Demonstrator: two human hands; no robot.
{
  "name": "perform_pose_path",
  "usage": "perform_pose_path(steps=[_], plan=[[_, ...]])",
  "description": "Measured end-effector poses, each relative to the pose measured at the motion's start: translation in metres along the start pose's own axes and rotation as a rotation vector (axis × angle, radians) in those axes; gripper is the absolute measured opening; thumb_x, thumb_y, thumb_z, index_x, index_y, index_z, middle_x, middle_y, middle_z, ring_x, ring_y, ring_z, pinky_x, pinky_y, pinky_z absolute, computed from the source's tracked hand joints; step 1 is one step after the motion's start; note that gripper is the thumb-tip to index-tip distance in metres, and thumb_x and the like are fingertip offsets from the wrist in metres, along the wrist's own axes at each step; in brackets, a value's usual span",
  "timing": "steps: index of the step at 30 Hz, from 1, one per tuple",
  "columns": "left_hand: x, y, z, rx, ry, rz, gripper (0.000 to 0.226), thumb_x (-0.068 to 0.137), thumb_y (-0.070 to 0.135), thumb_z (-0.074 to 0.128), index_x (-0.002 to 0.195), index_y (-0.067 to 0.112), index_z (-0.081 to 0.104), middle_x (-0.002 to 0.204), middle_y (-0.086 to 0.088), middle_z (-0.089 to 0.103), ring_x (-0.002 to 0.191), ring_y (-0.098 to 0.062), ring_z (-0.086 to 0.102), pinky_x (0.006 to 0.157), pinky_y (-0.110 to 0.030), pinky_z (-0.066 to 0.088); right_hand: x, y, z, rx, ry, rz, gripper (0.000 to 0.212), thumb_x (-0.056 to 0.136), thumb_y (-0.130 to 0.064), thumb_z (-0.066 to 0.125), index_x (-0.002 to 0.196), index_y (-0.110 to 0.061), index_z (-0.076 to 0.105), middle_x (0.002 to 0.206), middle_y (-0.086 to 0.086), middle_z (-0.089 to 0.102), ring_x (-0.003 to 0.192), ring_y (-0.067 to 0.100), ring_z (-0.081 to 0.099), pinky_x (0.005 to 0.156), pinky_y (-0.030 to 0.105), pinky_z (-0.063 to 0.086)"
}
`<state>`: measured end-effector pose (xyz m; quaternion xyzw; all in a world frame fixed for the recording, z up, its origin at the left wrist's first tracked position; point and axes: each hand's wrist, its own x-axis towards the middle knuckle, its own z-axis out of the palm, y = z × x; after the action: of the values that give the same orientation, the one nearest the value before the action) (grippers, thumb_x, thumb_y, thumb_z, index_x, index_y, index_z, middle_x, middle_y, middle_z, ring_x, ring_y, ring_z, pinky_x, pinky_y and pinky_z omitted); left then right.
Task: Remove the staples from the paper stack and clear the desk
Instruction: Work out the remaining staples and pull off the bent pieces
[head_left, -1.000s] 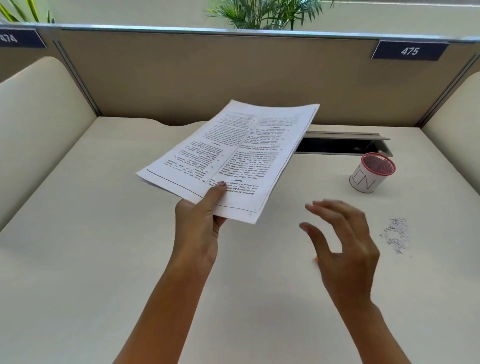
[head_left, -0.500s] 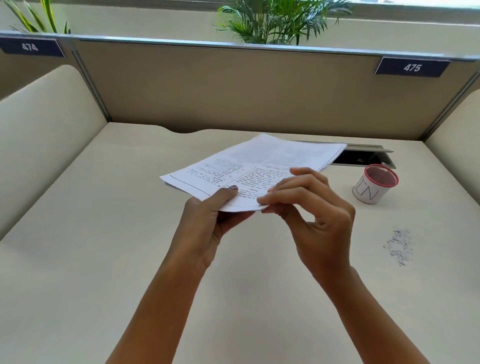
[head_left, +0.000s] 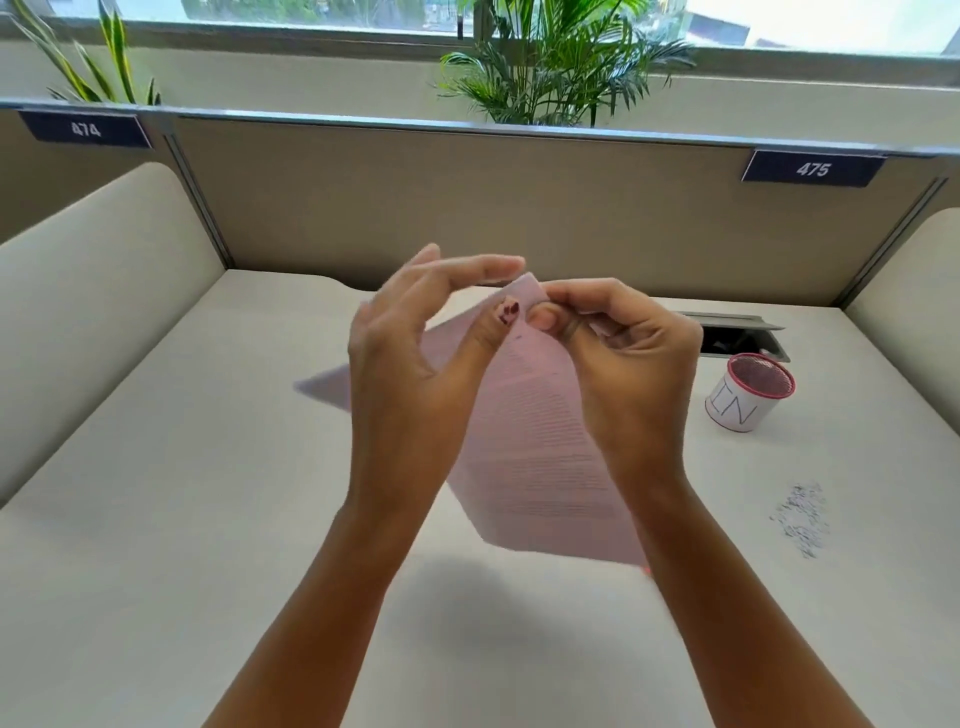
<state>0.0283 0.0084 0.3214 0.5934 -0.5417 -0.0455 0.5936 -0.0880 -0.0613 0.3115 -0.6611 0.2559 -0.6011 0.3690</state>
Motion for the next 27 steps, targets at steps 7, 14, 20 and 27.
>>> perform_pose_path(steps=[7,14,20,27], plan=[[0.003,0.001,-0.007,0.005,-0.018,-0.09,0.011,0.082,0.054,0.061,0.086,0.045,0.066,0.084,0.023,0.069,0.09,-0.019,0.067,0.079,-0.04,0.056,-0.006,-0.007,0.0,0.177,-0.054,0.182,0.013,0.083,0.0,0.067,0.095,-0.001,0.071,0.088,0.007,0.074,0.08,0.014,0.07,0.071,0.023,0.055],[0.0,0.0,-0.006,-0.043,-0.105,-0.23,0.022,0.081,0.056,0.057,0.087,0.037,0.067,0.082,0.021,0.069,0.08,-0.005,0.067,0.069,-0.02,0.055,-0.014,-0.007,-0.005,0.114,-0.087,0.219,0.01,0.085,-0.004,0.065,0.092,-0.009,0.071,0.086,0.0,0.074,0.08,0.011,0.069,0.069,0.019,0.053],[-0.001,0.001,-0.003,-0.131,-0.223,-0.395,0.032,0.076,0.052,0.051,0.092,0.03,0.068,0.081,0.013,0.07,0.075,-0.012,0.068,0.061,-0.019,0.052,-0.016,-0.005,-0.006,0.037,-0.096,0.249,0.011,0.084,-0.007,0.068,0.092,-0.012,0.073,0.085,-0.002,0.074,0.08,0.01,0.068,0.071,0.019,0.052],[-0.002,-0.001,-0.005,-0.244,-0.307,-0.521,0.023,0.089,0.042,0.052,0.094,0.026,0.068,0.074,0.008,0.071,0.063,-0.008,0.067,0.053,-0.012,0.048,-0.015,-0.007,-0.006,-0.066,-0.098,0.266,0.011,0.082,-0.013,0.071,0.092,-0.016,0.074,0.086,-0.005,0.074,0.084,0.011,0.07,0.079,0.03,0.057]])
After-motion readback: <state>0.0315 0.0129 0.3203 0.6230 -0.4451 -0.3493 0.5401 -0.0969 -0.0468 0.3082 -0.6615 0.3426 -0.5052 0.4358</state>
